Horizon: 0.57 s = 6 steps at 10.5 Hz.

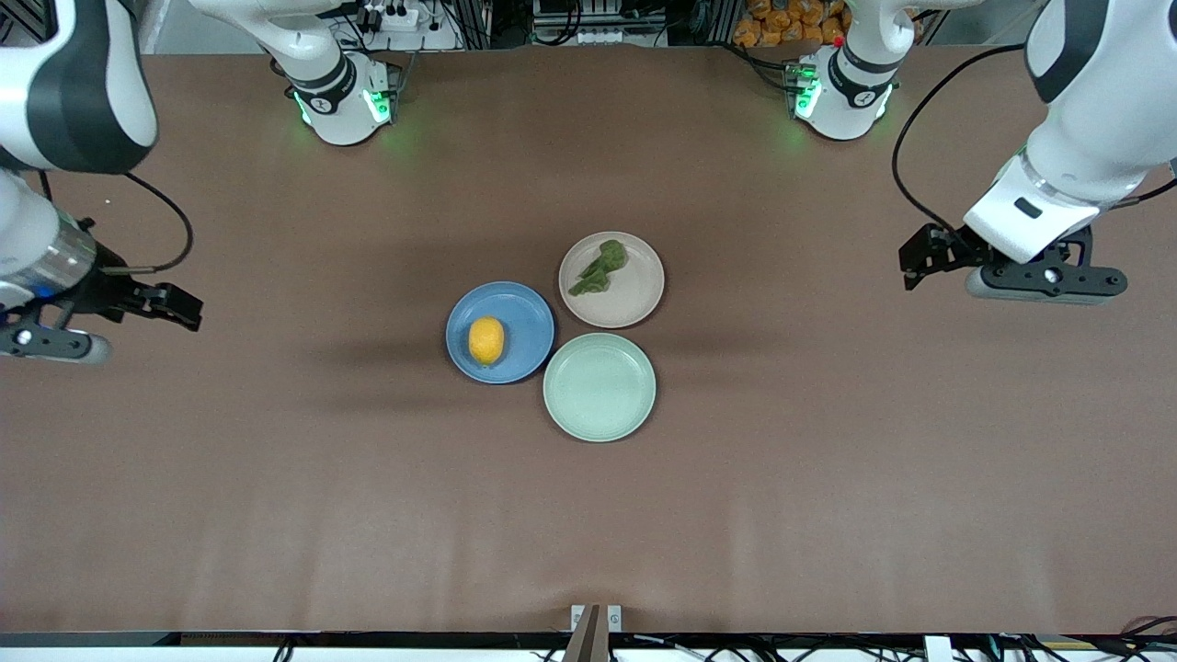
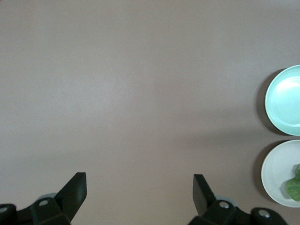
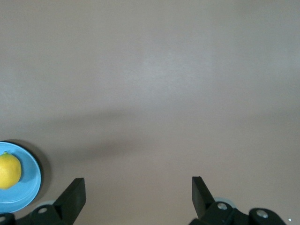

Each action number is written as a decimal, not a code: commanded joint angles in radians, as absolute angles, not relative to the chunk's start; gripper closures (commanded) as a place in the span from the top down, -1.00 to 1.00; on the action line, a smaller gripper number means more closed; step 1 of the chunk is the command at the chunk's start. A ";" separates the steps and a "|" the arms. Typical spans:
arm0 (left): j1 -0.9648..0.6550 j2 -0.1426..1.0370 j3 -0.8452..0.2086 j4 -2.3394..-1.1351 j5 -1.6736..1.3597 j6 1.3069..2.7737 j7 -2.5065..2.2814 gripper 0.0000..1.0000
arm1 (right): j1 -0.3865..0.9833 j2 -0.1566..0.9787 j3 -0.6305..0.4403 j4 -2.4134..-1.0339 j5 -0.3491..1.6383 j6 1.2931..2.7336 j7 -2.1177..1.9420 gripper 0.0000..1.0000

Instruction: Place lemon and lettuce in plates

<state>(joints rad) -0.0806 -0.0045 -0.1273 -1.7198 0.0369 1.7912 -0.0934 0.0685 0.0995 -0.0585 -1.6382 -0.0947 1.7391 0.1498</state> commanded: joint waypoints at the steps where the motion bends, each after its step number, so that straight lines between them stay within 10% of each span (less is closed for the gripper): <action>1: -0.083 -0.008 -0.117 -1.663 0.012 1.724 -0.057 1.00 | 0.066 0.064 -0.074 -1.574 -0.069 1.645 0.140 1.00; 6: -0.078 -0.015 -0.100 -1.588 0.011 1.654 -0.060 1.00 | 0.058 0.058 -0.078 -1.476 -0.054 1.569 0.135 1.00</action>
